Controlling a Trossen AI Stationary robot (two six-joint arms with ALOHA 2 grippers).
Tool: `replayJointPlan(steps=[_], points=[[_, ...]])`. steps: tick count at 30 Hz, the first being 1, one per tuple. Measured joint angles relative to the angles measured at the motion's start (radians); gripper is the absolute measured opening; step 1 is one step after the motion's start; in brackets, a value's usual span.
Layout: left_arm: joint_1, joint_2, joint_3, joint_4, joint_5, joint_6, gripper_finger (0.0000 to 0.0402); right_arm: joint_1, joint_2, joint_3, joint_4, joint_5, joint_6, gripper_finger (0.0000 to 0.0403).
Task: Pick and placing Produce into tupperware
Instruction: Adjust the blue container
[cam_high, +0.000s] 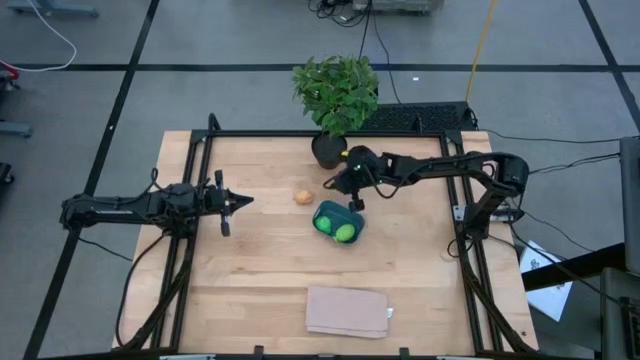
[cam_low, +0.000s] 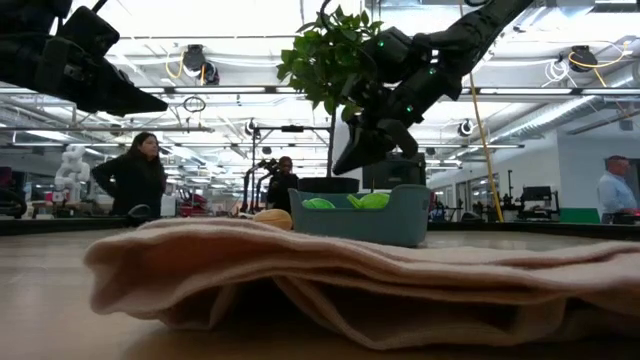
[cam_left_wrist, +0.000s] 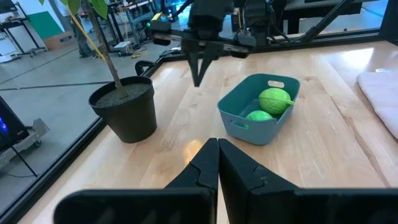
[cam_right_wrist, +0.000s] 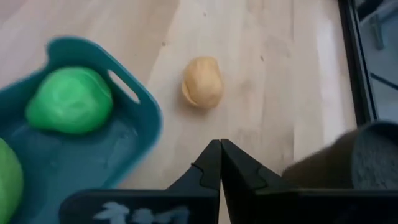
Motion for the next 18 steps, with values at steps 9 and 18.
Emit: replayJointPlan(steps=[9, 18], points=[[0.000, 0.000, 0.000, 0.002, -0.004, 0.006, 0.0015, -0.020, 0.000, 0.000, -0.019, -0.109, 0.018, 0.0000], [0.000, 0.000, 0.000, 0.001, -0.007, 0.005, 0.0015, -0.016, 0.096, 0.000, -0.013, -0.109, 0.018, 0.0000]])
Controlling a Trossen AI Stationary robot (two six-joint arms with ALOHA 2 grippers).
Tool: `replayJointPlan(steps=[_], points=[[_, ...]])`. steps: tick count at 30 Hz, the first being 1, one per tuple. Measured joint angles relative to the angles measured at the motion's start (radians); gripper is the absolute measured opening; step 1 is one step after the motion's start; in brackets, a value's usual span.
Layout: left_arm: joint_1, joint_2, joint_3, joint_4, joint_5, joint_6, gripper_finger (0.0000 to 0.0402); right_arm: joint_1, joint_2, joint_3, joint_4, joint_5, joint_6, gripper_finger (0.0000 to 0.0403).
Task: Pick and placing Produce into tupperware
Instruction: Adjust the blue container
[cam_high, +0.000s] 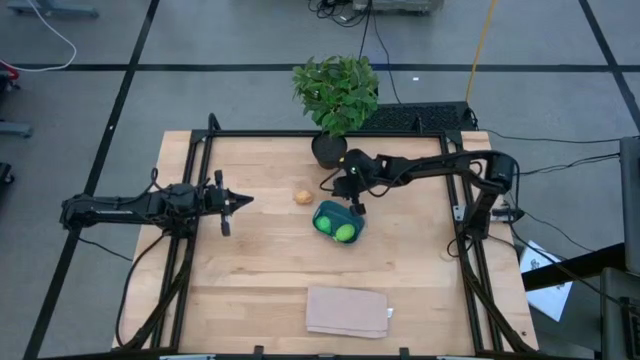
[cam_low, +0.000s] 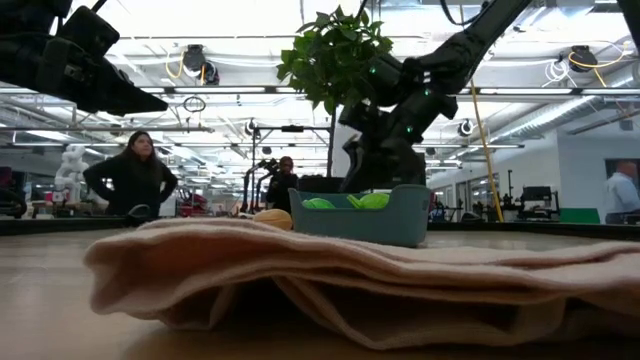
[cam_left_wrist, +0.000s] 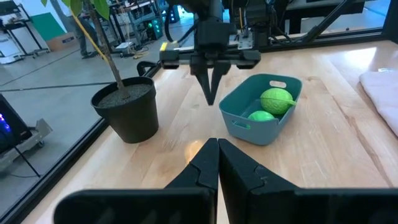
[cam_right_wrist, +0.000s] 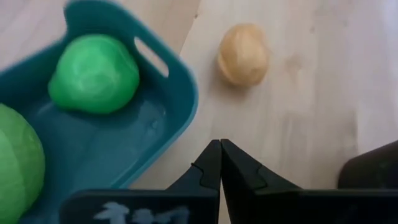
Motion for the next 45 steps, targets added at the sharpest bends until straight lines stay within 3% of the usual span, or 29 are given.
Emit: replayJointPlan(steps=[14, 45], points=[[0.000, 0.000, 0.000, -0.007, 0.000, 0.012, 0.0015, 0.019, 0.017, 0.010, -0.007, -0.126, -0.038, 0.0000], [0.000, 0.000, 0.000, -0.008, 0.000, 0.010, 0.0015, 0.116, 0.017, 0.010, 0.001, -0.133, -0.052, 0.0000]])
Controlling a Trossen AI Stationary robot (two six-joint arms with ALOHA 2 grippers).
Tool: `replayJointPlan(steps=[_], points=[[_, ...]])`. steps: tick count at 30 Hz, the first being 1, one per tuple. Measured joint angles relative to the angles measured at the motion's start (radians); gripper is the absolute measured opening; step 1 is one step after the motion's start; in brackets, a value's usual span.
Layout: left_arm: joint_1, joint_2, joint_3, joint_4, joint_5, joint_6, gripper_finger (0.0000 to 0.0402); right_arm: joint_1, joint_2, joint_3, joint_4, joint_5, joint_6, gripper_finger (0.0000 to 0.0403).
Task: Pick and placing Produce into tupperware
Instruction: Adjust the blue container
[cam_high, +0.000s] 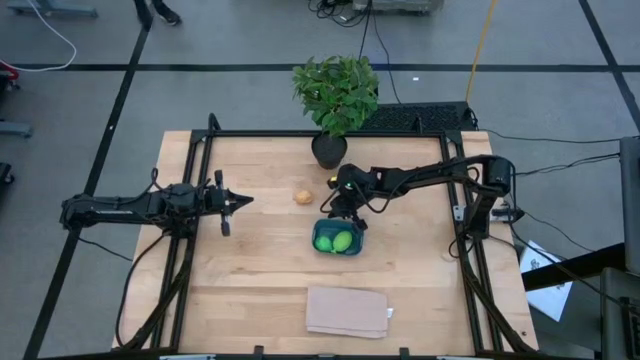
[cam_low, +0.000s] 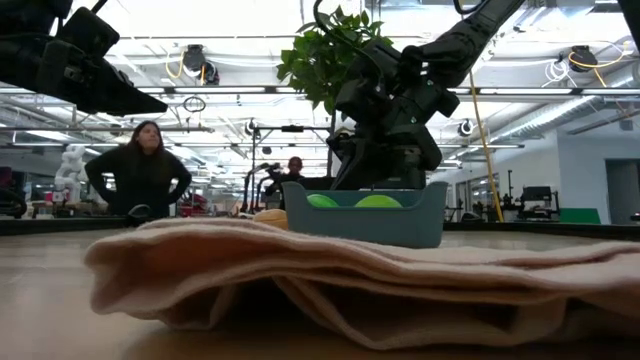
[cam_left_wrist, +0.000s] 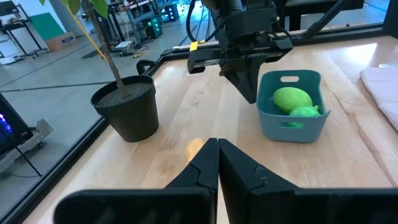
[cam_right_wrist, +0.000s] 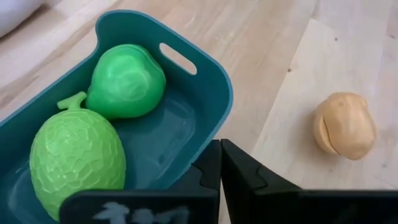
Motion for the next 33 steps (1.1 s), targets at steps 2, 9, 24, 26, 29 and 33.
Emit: replayJointPlan(steps=[2, 9, 24, 26, 29, 33], points=[[0.000, 0.000, 0.000, 0.000, 0.000, 0.000, 0.0015, 0.002, 0.000, 0.000, 0.000, 0.006, 0.002, 0.0000], [0.000, 0.000, 0.000, 0.000, 0.000, 0.000, 0.0015, 0.002, 0.000, 0.000, 0.000, 0.006, 0.000, 0.0000], [0.000, 0.000, 0.000, 0.000, 0.000, 0.000, 0.0015, 0.012, 0.000, 0.000, -0.001, 0.003, -0.027, 0.0000], [0.000, 0.000, 0.000, 0.000, 0.000, 0.000, 0.0015, 0.018, 0.000, 0.000, -0.001, -0.009, -0.038, 0.0000], [0.000, 0.000, 0.000, -0.001, 0.000, 0.000, 0.0015, 0.029, 0.000, 0.000, 0.003, -0.020, -0.042, 0.0000], [0.000, 0.000, 0.000, -0.001, 0.000, 0.000, 0.0015, 0.028, 0.000, 0.000, 0.003, -0.019, -0.022, 0.0000]])
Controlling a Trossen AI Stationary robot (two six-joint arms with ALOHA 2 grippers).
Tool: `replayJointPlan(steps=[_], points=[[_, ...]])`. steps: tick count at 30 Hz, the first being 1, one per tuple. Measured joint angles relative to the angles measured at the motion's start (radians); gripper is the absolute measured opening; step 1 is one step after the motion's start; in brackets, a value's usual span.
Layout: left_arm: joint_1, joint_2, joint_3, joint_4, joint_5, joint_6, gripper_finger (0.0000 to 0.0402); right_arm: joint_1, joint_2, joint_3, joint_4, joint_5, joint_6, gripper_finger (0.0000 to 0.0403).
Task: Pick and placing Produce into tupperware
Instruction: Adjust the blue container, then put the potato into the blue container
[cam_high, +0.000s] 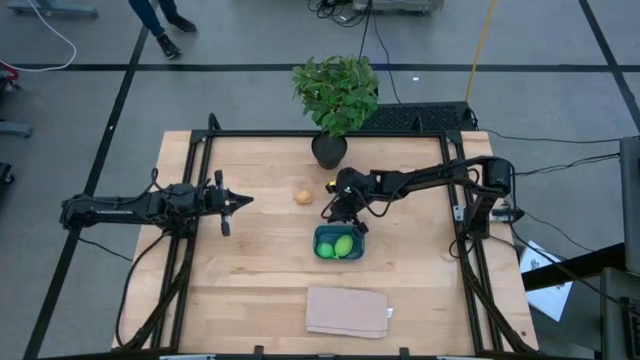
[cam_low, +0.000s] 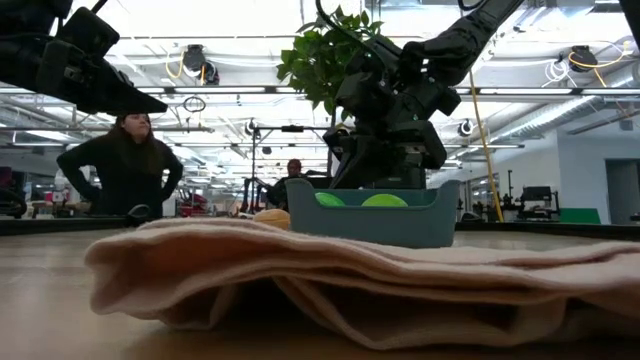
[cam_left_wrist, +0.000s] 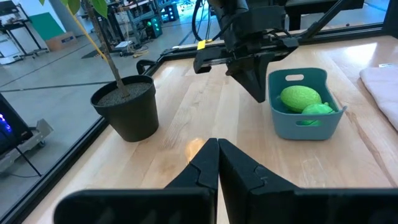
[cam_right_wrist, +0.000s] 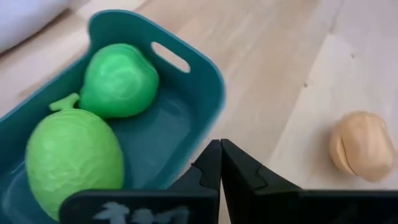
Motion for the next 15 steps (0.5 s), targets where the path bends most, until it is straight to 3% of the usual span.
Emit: replayJointPlan(steps=[8, 15], points=[[0.000, 0.000, 0.000, -0.001, 0.000, 0.000, 0.0015, -0.017, -0.027, 0.000, 0.007, 0.053, 0.045, 0.0000], [0.000, 0.000, 0.000, -0.007, 0.000, 0.002, 0.0015, -0.050, -0.147, 0.000, -0.028, 0.053, 0.114, 0.0000]])
